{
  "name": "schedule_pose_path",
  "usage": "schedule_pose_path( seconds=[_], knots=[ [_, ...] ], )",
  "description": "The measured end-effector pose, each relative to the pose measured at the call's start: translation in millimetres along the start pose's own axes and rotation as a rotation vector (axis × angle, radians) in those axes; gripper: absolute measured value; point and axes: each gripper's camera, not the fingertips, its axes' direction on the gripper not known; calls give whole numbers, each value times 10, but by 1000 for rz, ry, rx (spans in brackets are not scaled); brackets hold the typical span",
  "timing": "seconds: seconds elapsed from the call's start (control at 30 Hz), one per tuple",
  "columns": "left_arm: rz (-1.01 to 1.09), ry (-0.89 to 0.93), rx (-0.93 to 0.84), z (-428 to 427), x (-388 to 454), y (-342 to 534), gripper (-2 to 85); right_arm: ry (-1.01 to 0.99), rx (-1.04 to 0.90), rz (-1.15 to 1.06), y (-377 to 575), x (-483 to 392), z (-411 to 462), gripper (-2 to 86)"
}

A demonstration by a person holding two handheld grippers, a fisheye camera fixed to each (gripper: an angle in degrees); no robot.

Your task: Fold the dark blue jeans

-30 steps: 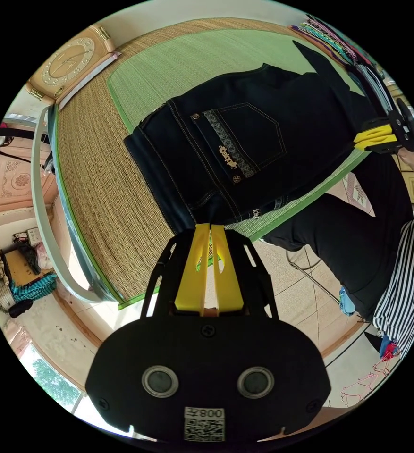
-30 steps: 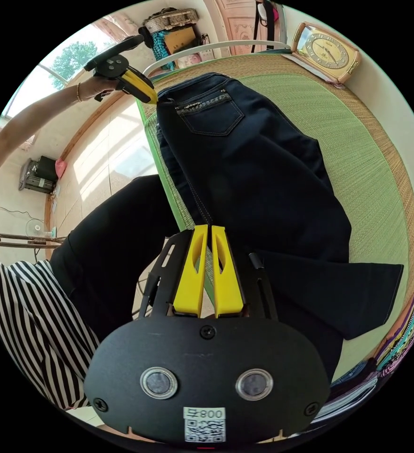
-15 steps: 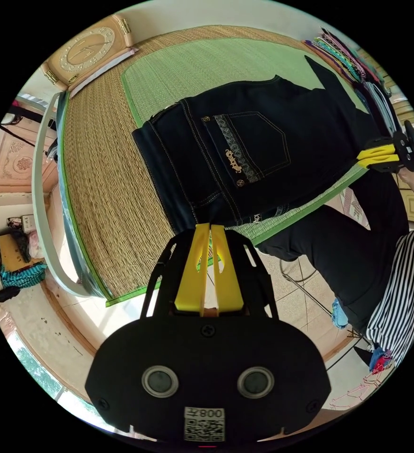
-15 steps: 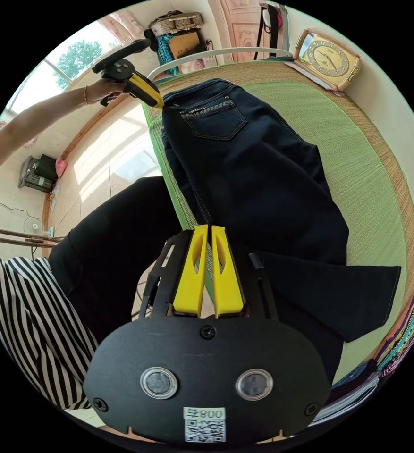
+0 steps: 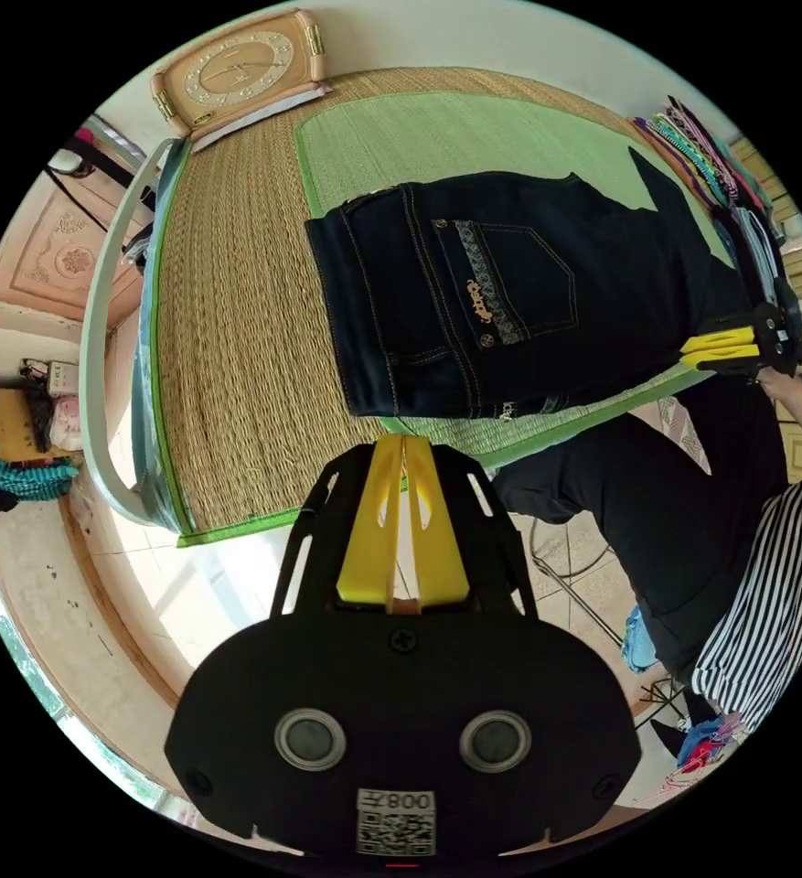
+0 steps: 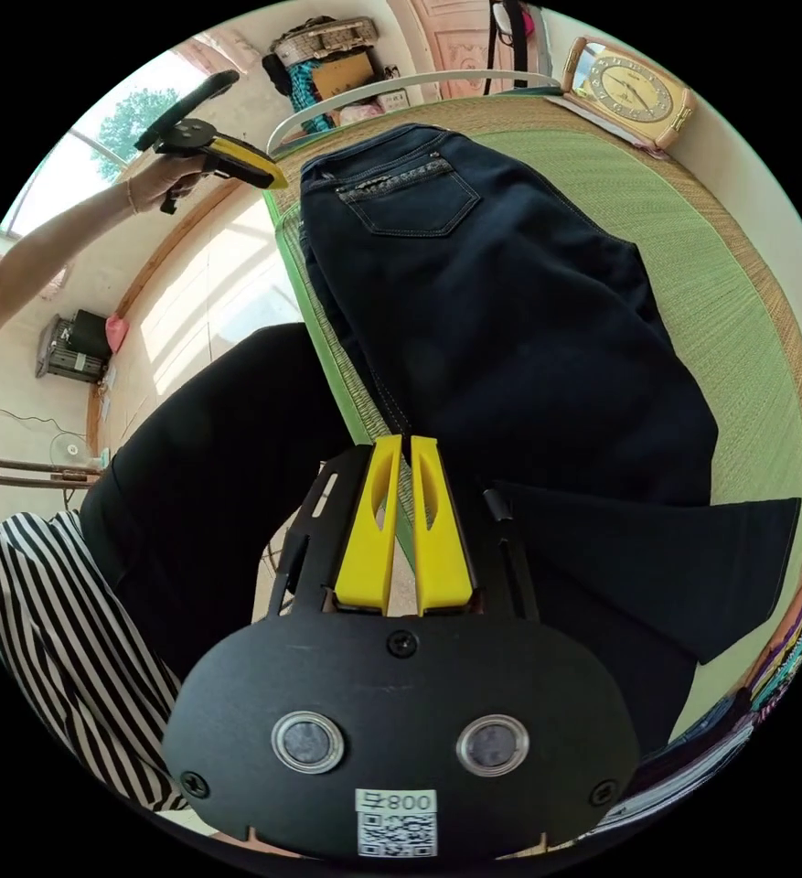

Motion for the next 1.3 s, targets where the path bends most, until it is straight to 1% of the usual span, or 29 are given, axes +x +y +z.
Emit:
schedule_pose_path(
  seconds=[0.03, 0.1, 0.2, 0.3, 0.37, 0.4, 0.47, 0.57, 0.7, 0.77, 0.83, 0.9, 0.97, 1.1, 1.17, 1.3],
  knots=[
    [-10, 33, 37, 5, -3, 18, 1, -9, 6, 6, 15, 21, -11, 22],
    [-10, 188, 163, 95, 91, 27, 0, -38, 32, 31, 73, 94, -59, 24],
    [59, 347, 219, 377, 390, -108, 0, -76, 52, 74, 133, 178, -130, 29],
    [114, 443, 198, 731, 696, -313, 0, -103, 71, 120, 190, 246, -214, 33],
    [135, 448, 150, 950, 817, -407, 0, -122, 84, 157, 223, 287, -273, 36],
    [133, 417, 95, 1101, 860, -452, 0, -133, 95, 174, 249, 311, -313, 37],
    [151, 384, 51, 1274, 882, -473, 0, -160, 114, 199, 292, 351, -366, 39],
    [134, 406, 43, 1437, 822, -482, 1, -220, 150, 240, 373, 429, -461, 36],
    [136, 359, 39, 1615, 841, -543, 4, -284, 153, 302, 567, 556, -629, 10],
    [149, 358, 84, 1626, 881, -584, 8, -258, 174, 342, 694, 633, -788, 9],
    [173, 407, 133, 1638, 947, -657, 15, -194, 210, 394, 823, 771, -1004, 12],
    [220, 486, 159, 1732, 1079, -840, 33, -62, 226, 469, 925, 1054, -1294, 23],
    [243, 519, 155, 1855, 1199, -1027, 47, 12, 208, 548, 937, 1341, -1483, 43],
    [275, 564, 103, 2226, 1510, -1505, 68, 87, 180, 659, 845, 1922, -1824, 69],
    [280, 556, 81, 2368, 1631, -1685, 72, 128, 145, 686, 758, 2095, -1919, 74],
    [278, 481, 39, 2675, 1859, -2006, 77, 207, 39, 723, 531, 2377, -2016, 86]
  ],
)
